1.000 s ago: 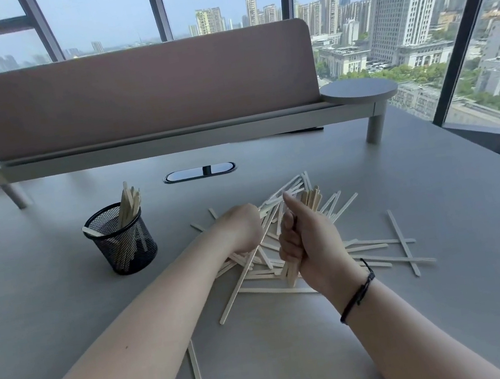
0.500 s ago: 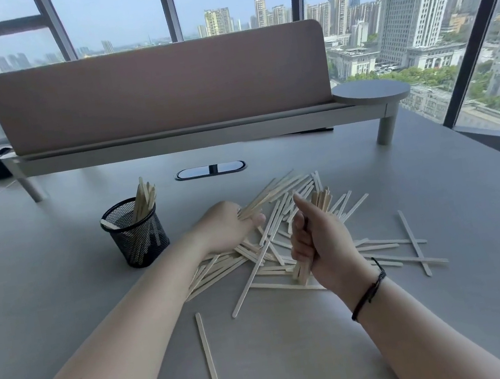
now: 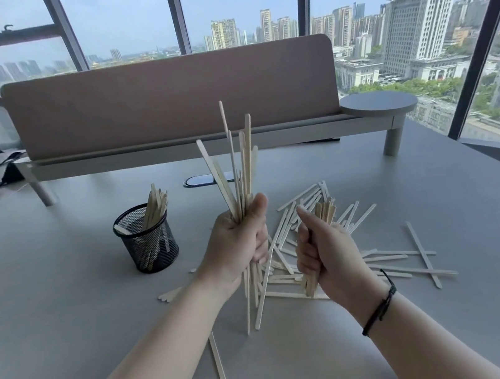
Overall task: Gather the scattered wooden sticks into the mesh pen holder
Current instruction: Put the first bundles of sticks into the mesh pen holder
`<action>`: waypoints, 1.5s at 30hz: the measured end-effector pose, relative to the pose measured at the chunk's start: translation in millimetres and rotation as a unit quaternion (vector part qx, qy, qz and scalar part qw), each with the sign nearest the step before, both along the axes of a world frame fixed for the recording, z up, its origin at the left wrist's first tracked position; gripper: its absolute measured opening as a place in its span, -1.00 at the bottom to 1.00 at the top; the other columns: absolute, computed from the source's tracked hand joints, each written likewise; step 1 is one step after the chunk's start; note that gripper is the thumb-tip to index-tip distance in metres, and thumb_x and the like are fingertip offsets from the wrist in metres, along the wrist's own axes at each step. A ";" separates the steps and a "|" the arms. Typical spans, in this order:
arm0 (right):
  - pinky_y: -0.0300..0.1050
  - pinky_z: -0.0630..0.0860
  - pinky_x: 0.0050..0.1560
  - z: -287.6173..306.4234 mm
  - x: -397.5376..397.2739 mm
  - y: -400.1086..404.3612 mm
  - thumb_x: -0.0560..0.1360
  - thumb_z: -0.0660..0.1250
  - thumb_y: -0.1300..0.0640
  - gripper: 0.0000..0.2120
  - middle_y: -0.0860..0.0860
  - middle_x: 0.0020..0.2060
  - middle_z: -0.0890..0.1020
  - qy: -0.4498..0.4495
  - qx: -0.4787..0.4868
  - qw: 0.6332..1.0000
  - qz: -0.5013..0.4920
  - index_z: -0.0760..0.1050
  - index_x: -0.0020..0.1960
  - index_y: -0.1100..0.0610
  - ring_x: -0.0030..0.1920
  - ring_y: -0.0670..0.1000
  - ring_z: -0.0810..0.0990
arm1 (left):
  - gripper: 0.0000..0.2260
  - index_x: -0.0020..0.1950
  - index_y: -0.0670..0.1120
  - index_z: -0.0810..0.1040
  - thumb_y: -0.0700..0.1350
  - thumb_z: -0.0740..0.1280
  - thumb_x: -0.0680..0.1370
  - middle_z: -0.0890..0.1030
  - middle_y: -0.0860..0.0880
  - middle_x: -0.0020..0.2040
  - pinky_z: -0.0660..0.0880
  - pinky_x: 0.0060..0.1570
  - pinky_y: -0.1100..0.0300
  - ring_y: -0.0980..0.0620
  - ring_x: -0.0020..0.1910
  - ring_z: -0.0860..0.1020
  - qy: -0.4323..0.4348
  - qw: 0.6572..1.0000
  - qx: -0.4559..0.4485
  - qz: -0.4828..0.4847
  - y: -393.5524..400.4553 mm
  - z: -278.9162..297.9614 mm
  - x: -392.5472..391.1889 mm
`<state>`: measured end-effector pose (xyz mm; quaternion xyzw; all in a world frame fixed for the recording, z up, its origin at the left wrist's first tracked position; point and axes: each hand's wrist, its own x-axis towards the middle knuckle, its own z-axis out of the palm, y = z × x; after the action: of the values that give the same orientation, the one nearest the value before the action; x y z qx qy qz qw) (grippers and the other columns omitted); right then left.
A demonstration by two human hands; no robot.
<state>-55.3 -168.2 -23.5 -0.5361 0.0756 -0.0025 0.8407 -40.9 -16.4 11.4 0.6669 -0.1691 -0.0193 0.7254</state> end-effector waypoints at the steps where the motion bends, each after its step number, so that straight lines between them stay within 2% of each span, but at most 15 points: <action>1: -0.05 0.01 -0.38 0.2 -0.6 0.7 0.53 0.38 -0.08 -0.57 0.02 -0.51 0.13 -0.001 -0.001 1.000 0.002 0.29 -0.37 0.08 -0.49 0.00 0.07 | -0.51 -0.47 -0.06 0.23 0.17 0.32 0.50 0.19 -0.05 -0.53 0.31 -0.49 0.22 0.01 -0.57 0.25 -0.009 1.000 -0.004 0.007 0.6 -0.9 -2.9; 4: -0.03 0.00 -0.34 1.4 -2.7 2.8 0.52 0.38 -0.08 -0.56 0.02 -0.50 0.13 -0.002 -0.004 1.000 0.006 0.29 -0.39 0.07 -0.46 0.02 0.04 | -0.47 -0.51 -0.05 0.22 0.13 0.36 0.54 0.20 0.00 -0.58 0.23 -0.51 0.20 0.02 -0.61 0.22 -0.035 0.998 -0.014 0.055 2.6 -2.6 -6.0; 7: -0.02 0.00 -0.34 2.8 -4.6 4.3 0.52 0.39 -0.08 -0.56 0.03 -0.50 0.14 -0.001 -0.005 1.000 0.004 0.31 -0.40 0.07 -0.44 0.03 0.02 | -0.43 -0.47 -0.08 0.14 0.14 0.34 0.56 0.18 0.01 -0.59 0.10 -0.53 0.09 0.06 -0.62 0.16 -0.052 0.993 -0.032 0.101 5.8 -1.3 -4.9; 12: -0.05 0.00 -0.37 4.0 -7.1 6.1 0.53 0.38 -0.07 -0.57 0.03 -0.50 0.13 -0.004 -0.008 1.000 0.005 0.31 -0.40 0.08 -0.42 0.05 0.01 | -0.43 -0.42 -0.21 0.19 0.14 0.30 0.57 0.25 -0.01 -0.61 0.24 -0.56 0.11 -0.01 -0.67 0.27 -0.108 0.987 0.012 0.122 6.1 0.4 -4.1; 15: -0.04 0.00 -0.36 4.5 -8.0 7.5 0.53 0.38 -0.06 -0.57 0.03 -0.50 0.14 -0.008 -0.009 1.000 0.005 0.31 -0.40 0.08 -0.43 0.03 0.02 | -0.43 -0.45 -0.23 0.23 0.11 0.32 0.58 0.28 -0.04 -0.62 0.27 -0.56 0.03 -0.06 -0.67 0.32 -0.139 0.980 0.021 0.144 4.2 4.0 -5.1; 19: -0.04 0.01 -0.37 4.1 -9.5 8.9 0.54 0.37 -0.05 -0.56 0.04 -0.48 0.13 -0.013 -0.021 1.000 0.008 0.32 -0.41 0.09 -0.47 0.01 0.06 | -0.36 -0.45 -0.33 0.22 0.13 0.30 0.59 0.28 -0.34 -0.54 0.30 -0.50 -0.09 -0.25 -0.58 0.29 -0.169 0.967 0.053 0.181 5.6 6.0 -3.2; 22: -0.08 0.01 -0.41 5.7 -12.7 10.7 0.55 0.36 -0.04 -0.56 0.04 -0.48 0.12 -0.029 -0.026 0.999 0.013 0.31 -0.40 0.11 -0.47 0.00 0.05 | -0.36 -0.42 -0.34 0.25 0.16 0.31 0.57 0.31 -0.37 -0.52 0.40 -0.44 -0.19 -0.30 -0.54 0.33 -0.155 0.968 0.077 0.182 8.3 -3.7 -3.2; 24: -0.06 0.00 -0.41 8.6 -16.8 12.8 0.54 0.38 -0.04 -0.54 0.06 -0.47 0.08 -0.052 -0.030 0.998 0.025 0.29 -0.40 0.13 -0.46 0.03 0.03 | -0.40 -0.40 -0.34 0.28 0.10 0.34 0.59 0.34 -0.38 -0.51 0.46 -0.44 -0.10 -0.22 -0.58 0.38 -0.143 0.968 0.081 0.189 8.1 -10.8 -5.0; 26: -0.06 0.01 -0.41 11.1 -21.5 17.3 0.49 0.37 -0.06 -0.53 0.08 -0.46 0.08 -0.081 -0.047 0.995 0.044 0.24 -0.41 0.14 -0.46 0.04 0.04 | -0.46 -0.38 -0.34 0.31 0.00 0.37 0.61 0.37 -0.39 -0.50 0.48 -0.45 0.09 -0.07 -0.59 0.41 -0.139 0.967 0.079 0.198 7.5 -16.8 -7.2; 28: -0.11 0.08 -0.46 11.5 -25.8 23.5 0.50 0.35 -0.03 -0.53 0.05 -0.52 0.14 -0.107 -0.079 0.989 0.059 0.21 -0.44 0.12 -0.51 0.01 0.09 | -0.52 -0.40 -0.31 0.36 -0.07 0.38 0.61 0.41 -0.30 -0.54 0.47 -0.41 0.19 -0.03 -0.57 0.43 -0.133 0.967 0.073 0.204 7.8 -22.1 -7.1; 31: -0.06 0.19 -0.46 9.1 -30.3 31.9 0.59 0.34 0.07 -0.49 0.07 -0.57 0.23 -0.134 -0.135 0.979 0.075 0.27 -0.50 0.04 -0.53 0.02 0.19 | -0.55 -0.42 -0.24 0.41 -0.07 0.38 0.61 0.44 -0.15 -0.59 0.46 -0.40 0.20 0.00 -0.57 0.44 -0.118 0.967 0.054 0.217 8.2 -26.9 -4.9; 34: 0.01 0.25 -0.45 8.7 -33.2 35.1 0.57 0.35 0.04 -0.50 0.06 -0.60 0.29 -0.147 -0.171 0.971 0.080 0.31 -0.52 0.02 -0.54 0.05 0.24 | -0.52 -0.37 -0.36 0.41 -0.06 0.38 0.60 0.45 -0.27 -0.56 0.45 -0.42 0.21 -0.02 -0.57 0.45 -0.125 0.963 0.052 0.235 8.6 -26.7 -5.2; 37: 0.05 0.26 -0.43 8.8 -34.0 36.3 0.51 0.36 -0.02 -0.53 0.05 -0.62 0.31 -0.151 -0.196 0.966 0.077 0.32 -0.53 0.02 -0.56 0.06 0.26 | -0.56 -0.32 -0.37 0.40 -0.08 0.38 0.60 0.43 -0.32 -0.53 0.43 -0.44 0.22 -0.03 -0.57 0.42 -0.137 0.959 0.044 0.246 9.4 -25.8 -6.0; 42: -0.02 0.27 -0.45 6.1 -34.5 37.0 0.51 0.36 0.00 -0.54 0.02 -0.61 0.32 -0.150 -0.205 0.964 0.080 0.32 -0.51 0.05 -0.58 0.06 0.28 | -0.57 -0.30 -0.35 0.35 -0.09 0.39 0.60 0.42 -0.31 -0.53 0.44 -0.41 0.15 -0.07 -0.55 0.42 -0.128 0.963 0.017 0.239 11.4 -27.4 -5.6; 45: -0.05 0.29 -0.45 6.5 -33.9 36.3 0.56 0.36 0.09 -0.50 0.03 -0.61 0.33 -0.144 -0.205 0.965 0.073 0.33 -0.52 0.04 -0.57 0.06 0.30 | -0.56 -0.32 -0.31 0.36 -0.03 0.41 0.57 0.44 -0.23 -0.54 0.49 -0.37 0.08 -0.21 -0.51 0.48 -0.116 0.968 -0.002 0.224 13.0 -28.2 -3.6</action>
<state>-89.2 -131.9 -17.0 -0.6949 -0.0877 -0.0332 0.7130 -44.5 -3.4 -16.8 0.6842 -0.0984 0.2220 0.6877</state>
